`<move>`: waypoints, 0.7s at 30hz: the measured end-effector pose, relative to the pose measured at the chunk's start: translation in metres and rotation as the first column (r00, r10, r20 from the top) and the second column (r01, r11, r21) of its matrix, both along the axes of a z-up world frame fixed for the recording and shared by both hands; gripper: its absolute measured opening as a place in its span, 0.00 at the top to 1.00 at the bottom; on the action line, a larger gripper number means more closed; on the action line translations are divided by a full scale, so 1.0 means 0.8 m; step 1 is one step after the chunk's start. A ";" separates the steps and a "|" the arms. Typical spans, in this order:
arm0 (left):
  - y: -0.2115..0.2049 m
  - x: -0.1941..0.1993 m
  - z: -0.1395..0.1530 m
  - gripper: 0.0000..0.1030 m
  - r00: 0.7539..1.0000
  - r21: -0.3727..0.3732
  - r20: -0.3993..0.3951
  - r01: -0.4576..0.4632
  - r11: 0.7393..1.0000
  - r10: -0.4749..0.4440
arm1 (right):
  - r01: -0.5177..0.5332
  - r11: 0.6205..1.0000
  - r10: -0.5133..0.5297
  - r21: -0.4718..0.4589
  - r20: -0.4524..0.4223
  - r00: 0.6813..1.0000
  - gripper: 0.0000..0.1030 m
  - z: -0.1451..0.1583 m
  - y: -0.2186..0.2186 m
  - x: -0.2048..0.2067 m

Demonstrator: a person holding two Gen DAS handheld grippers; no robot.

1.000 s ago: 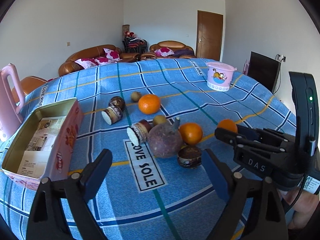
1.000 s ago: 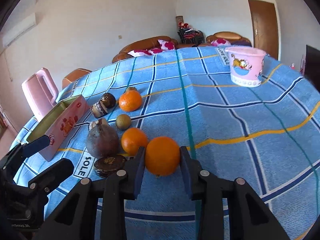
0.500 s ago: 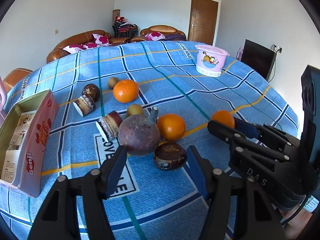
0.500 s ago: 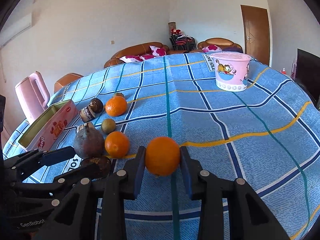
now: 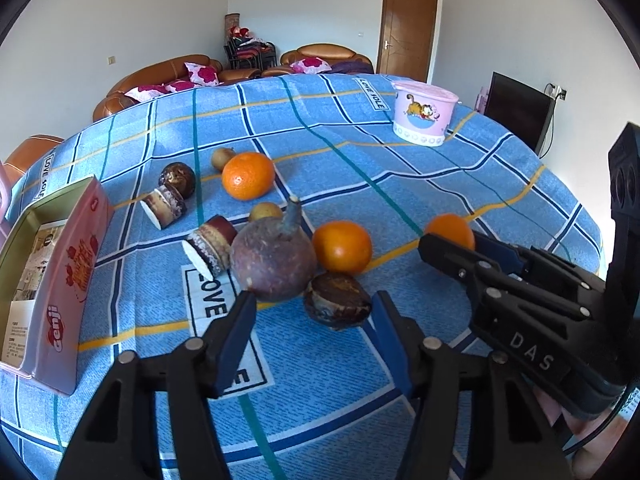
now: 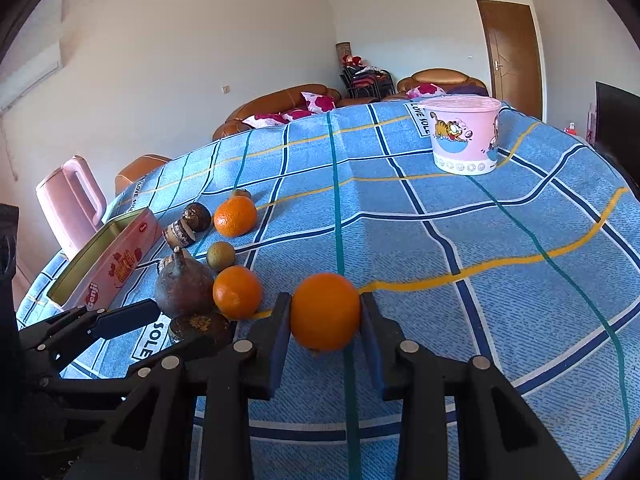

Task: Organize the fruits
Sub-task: 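Lower the left gripper onto the dark brown round fruit and close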

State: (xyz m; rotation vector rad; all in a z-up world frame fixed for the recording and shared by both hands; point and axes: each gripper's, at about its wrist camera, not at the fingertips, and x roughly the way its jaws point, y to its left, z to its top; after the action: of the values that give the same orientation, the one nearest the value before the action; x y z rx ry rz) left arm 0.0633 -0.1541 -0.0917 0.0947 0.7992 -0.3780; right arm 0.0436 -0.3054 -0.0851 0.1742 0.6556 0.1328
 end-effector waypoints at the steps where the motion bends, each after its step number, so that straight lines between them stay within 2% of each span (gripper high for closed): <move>1: -0.002 0.000 -0.002 0.67 1.000 -0.006 -0.013 0.020 1.000 -0.020 | 0.001 1.000 -0.001 -0.009 0.001 1.000 0.65 0.000 0.002 0.000; 2: -0.003 0.001 -0.004 0.69 1.000 0.008 -0.015 0.008 1.000 -0.008 | 0.001 1.000 -0.001 -0.014 0.003 1.000 0.65 0.000 0.003 -0.001; 7: 0.008 0.006 -0.002 0.69 0.999 -0.043 -0.035 -0.006 0.999 0.005 | -0.004 1.000 0.004 -0.009 0.013 1.000 0.65 0.001 0.002 -0.003; 13: 0.015 -0.001 0.005 0.70 1.000 -0.070 0.013 -0.014 0.997 0.015 | -0.009 1.000 0.009 -0.021 0.025 1.000 0.65 0.002 0.004 -0.005; 21: 0.012 -0.008 0.008 0.73 0.999 -0.057 0.052 -0.003 0.998 0.006 | -0.019 0.999 0.021 -0.039 0.056 0.998 0.65 0.004 0.008 -0.011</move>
State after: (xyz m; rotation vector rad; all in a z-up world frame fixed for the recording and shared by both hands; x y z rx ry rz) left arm 0.0568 -0.1444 -0.0857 0.0500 0.7362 -0.3925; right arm 0.0352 -0.2987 -0.0820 0.1264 0.6034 0.1435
